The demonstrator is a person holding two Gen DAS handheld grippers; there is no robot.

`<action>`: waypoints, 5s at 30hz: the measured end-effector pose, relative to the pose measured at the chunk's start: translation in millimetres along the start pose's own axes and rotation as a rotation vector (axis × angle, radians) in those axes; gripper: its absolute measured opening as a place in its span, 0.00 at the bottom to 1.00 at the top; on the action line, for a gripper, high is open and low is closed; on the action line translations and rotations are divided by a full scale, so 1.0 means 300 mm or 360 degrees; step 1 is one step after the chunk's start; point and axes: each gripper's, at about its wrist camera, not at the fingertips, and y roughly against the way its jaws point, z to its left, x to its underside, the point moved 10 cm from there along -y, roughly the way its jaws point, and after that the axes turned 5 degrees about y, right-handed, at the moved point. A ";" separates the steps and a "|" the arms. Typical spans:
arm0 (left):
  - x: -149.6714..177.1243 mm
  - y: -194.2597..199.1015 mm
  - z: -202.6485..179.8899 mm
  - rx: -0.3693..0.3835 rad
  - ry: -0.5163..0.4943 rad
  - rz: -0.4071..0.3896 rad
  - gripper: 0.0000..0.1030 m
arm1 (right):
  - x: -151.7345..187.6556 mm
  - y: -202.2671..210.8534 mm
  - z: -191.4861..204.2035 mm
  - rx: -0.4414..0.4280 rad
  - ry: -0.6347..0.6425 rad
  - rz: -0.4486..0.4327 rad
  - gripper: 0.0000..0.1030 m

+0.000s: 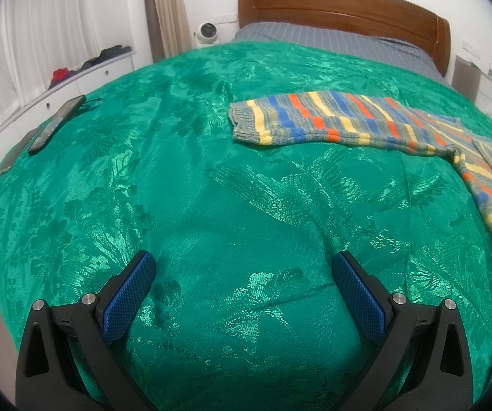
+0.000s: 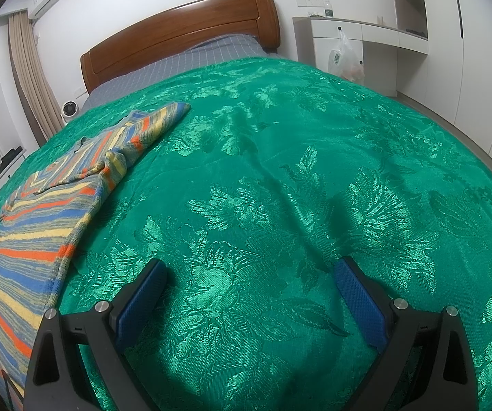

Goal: Fold small clothes

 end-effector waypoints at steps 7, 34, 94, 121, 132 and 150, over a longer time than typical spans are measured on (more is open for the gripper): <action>0.001 -0.001 0.000 0.0000 0.0000 0.0002 1.00 | 0.001 -0.006 0.000 0.0038 0.0019 0.0016 0.95; 0.001 -0.002 -0.001 0.0000 0.0001 0.0003 1.00 | 0.001 -0.002 -0.004 0.0056 0.0028 0.0015 0.95; -0.361 -0.364 -0.017 0.0449 0.0268 0.0800 0.40 | -0.001 0.002 0.009 0.0069 0.0049 0.0008 0.96; -0.326 0.171 -1.274 0.0940 -0.0679 0.0444 0.71 | -0.001 0.006 0.010 0.0061 0.0056 -0.0005 0.96; -0.263 -0.090 -0.353 0.0187 -0.0344 0.0166 0.89 | -0.001 0.004 0.006 0.0052 0.0057 -0.0011 0.97; -0.268 -0.310 -0.218 0.0173 -0.0195 0.0215 1.00 | 0.000 -0.001 0.002 0.0055 0.0058 -0.0013 0.97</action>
